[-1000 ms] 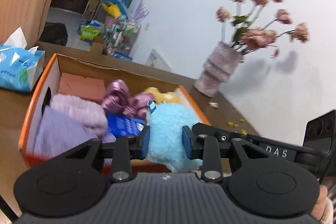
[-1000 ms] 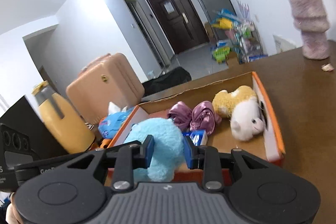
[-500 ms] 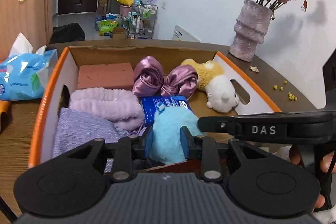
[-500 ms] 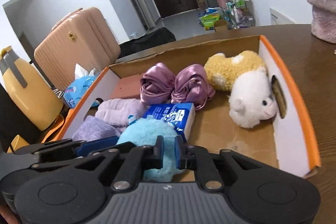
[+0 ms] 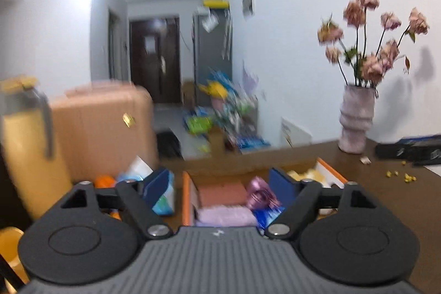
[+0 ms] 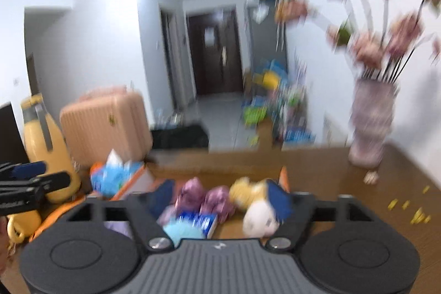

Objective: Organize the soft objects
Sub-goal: 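Open both grippers to release the pom-pom and lift away, then move the left gripper toward the snack packet while the right approaches the foam wedge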

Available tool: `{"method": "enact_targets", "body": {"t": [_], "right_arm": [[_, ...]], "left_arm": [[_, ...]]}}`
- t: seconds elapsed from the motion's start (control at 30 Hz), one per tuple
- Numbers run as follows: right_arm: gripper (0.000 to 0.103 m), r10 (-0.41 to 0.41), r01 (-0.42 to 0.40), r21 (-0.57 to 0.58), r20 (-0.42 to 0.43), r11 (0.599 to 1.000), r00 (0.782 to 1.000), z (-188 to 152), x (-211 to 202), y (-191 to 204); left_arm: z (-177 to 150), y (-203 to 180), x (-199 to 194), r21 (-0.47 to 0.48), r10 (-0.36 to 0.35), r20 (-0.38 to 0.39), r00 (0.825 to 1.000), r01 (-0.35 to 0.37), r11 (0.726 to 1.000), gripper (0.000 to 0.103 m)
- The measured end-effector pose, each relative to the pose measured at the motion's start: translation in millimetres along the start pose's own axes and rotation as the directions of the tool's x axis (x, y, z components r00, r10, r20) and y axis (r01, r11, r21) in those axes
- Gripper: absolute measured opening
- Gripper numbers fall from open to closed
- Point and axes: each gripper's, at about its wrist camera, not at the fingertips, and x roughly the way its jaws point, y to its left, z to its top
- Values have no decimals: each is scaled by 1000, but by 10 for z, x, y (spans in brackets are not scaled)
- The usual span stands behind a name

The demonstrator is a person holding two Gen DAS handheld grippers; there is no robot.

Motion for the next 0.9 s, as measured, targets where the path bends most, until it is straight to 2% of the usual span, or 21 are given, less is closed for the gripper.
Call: {"method": "enact_targets", "body": {"t": [0.07,0.17,0.37,0.47,0.53,0.63,0.77,0.9], "right_arm": [[90,-6,7,-21,79,1000,997,-2,-202,31],[90,-26,32,-52,117,998,993,12,-385,88],[90,-36,46,-64,149,997,988,-5,-650,135],[90,-48,59,-67,160,996,986,-87,-808,168],[92,-47,57,-58,167,997,985,-225,-947,174],[94,-47,58,-59,175,997,983,-539,-1200,208],[94,-29,54,-128,189,990,982,-1042,-1556,320],[94,-11,43,-175,180,984,984,-1480,-1853,449]], "left_arm": [[15,-1,-139,-2,4,18,1000,-4,1000,85],[27,-6,-315,-15,6,33,999,-5,1000,86],[7,25,-605,-35,15,66,998,-13,999,88],[-92,34,-808,-41,44,87,995,-41,998,93],[-214,38,-968,-48,55,103,993,-50,998,100],[-508,42,-1252,-76,50,101,994,-42,996,101],[-951,31,-1663,-88,36,106,994,-26,996,103],[-1350,5,-1986,-100,44,70,997,-37,994,103]]}}
